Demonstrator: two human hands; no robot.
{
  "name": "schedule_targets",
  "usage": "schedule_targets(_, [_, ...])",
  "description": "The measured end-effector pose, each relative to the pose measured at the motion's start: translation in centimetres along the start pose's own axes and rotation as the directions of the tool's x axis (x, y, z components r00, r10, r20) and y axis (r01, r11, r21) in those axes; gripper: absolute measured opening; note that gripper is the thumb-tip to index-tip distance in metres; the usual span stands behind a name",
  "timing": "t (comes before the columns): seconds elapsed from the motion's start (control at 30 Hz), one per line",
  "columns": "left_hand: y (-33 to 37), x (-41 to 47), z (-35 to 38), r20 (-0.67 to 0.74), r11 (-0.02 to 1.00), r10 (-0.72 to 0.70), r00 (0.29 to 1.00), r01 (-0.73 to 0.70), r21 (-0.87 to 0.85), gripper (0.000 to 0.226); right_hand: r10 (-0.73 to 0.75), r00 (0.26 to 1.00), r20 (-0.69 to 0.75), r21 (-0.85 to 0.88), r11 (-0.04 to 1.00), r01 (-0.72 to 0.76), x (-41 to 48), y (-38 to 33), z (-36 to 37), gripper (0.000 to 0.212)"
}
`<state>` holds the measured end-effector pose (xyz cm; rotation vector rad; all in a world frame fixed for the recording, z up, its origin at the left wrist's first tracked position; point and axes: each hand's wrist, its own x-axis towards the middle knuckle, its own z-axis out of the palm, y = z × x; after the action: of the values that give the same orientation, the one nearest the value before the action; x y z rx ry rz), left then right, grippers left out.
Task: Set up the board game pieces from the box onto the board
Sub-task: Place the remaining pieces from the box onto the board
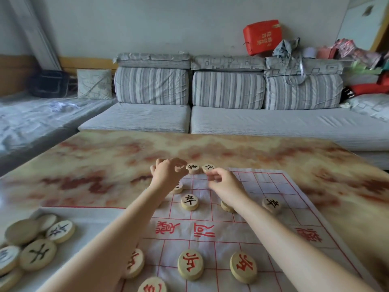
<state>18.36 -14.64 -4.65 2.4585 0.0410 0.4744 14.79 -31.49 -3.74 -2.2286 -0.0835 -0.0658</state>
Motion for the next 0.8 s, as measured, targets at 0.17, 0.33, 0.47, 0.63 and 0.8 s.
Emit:
schedule_targets(0.17, [-4.5, -4.4, -8.5, -0.02, 0.997, -0.012, 1.0, 0.01, -0.077, 0.018, -0.066, 0.988, 0.137, 0.057, 0.997, 0.058, -3.2, -3.7, 2.3, 0.025])
schedule_targets(0.33, [-9.9, -9.2, -14.4, 0.031, 0.989, -0.143, 0.989, 0.144, -0.036, 0.021, -0.133, 0.955, 0.267, 0.056, 0.991, 0.123, -6.6, -7.5, 5.5, 0.023])
schedule_targets(0.47, [-12.3, -12.9, -16.4, 0.057, 0.976, -0.2, 0.978, 0.193, 0.105, 0.019, -0.175, 0.898, 0.405, 0.075, 0.985, 0.158, -9.6, -9.3, 8.1, 0.028])
schedule_targets(0.63, [-12.2, -17.4, -17.4, 0.154, 0.966, -0.167, 0.974, 0.13, 0.225, 0.024, -0.193, 0.823, 0.534, -0.115, 0.948, 0.297, -13.2, -10.1, 10.0, 0.036])
schedule_targets(0.8, [-11.8, -20.8, -18.6, 0.257, 0.965, -0.132, 0.957, 0.065, 0.255, 0.03, -0.172, 0.776, 0.607, -0.224, 0.9, 0.375, -15.8, -10.7, 11.8, 0.042])
